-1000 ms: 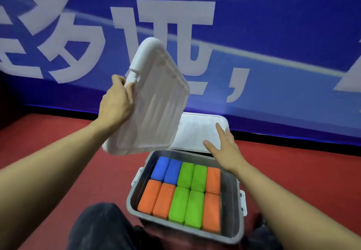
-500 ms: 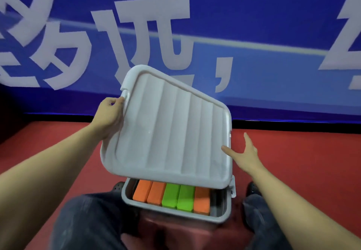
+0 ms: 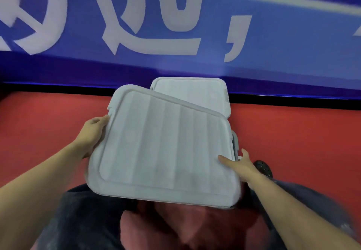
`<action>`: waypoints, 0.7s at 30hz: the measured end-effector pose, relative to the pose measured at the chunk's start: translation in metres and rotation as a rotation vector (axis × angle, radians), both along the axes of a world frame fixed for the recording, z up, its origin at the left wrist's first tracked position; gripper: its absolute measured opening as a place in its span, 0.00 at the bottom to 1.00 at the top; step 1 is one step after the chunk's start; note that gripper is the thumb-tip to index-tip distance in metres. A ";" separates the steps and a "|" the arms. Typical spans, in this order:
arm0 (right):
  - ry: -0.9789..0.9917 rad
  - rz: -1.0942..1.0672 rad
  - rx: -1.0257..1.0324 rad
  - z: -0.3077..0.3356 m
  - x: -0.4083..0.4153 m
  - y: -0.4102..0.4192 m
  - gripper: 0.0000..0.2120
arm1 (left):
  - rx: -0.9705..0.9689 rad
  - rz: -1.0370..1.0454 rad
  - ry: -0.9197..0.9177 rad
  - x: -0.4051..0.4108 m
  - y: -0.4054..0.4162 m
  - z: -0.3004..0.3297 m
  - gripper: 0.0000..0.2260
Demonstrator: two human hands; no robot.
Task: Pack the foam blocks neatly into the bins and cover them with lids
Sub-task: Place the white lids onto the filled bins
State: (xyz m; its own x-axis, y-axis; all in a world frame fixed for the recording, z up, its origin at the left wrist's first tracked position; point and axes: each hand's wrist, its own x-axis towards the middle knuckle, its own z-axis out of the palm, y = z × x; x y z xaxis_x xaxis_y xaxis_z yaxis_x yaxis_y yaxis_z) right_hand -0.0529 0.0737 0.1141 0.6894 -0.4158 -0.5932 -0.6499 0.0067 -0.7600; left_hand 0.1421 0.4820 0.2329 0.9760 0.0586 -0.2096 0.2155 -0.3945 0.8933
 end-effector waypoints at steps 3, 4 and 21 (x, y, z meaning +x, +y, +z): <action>0.039 -0.036 -0.004 -0.019 0.000 -0.001 0.58 | 0.034 0.001 0.038 0.016 0.010 -0.030 0.17; 0.058 -0.044 -0.010 -0.026 -0.001 -0.001 0.56 | 0.045 -0.001 0.049 0.019 0.008 -0.038 0.16; 0.244 -0.062 -0.240 -0.110 0.004 -0.025 0.50 | 0.215 -0.112 0.237 0.041 -0.027 -0.164 0.13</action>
State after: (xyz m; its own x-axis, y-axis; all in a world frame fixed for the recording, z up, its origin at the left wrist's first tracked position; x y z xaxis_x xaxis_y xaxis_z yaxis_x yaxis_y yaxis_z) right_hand -0.0493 0.0492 0.0039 0.5087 -0.5999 -0.6175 -0.8164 -0.1084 -0.5673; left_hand 0.1830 0.4553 0.0686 0.9044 0.0212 -0.4261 0.3520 -0.6012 0.7174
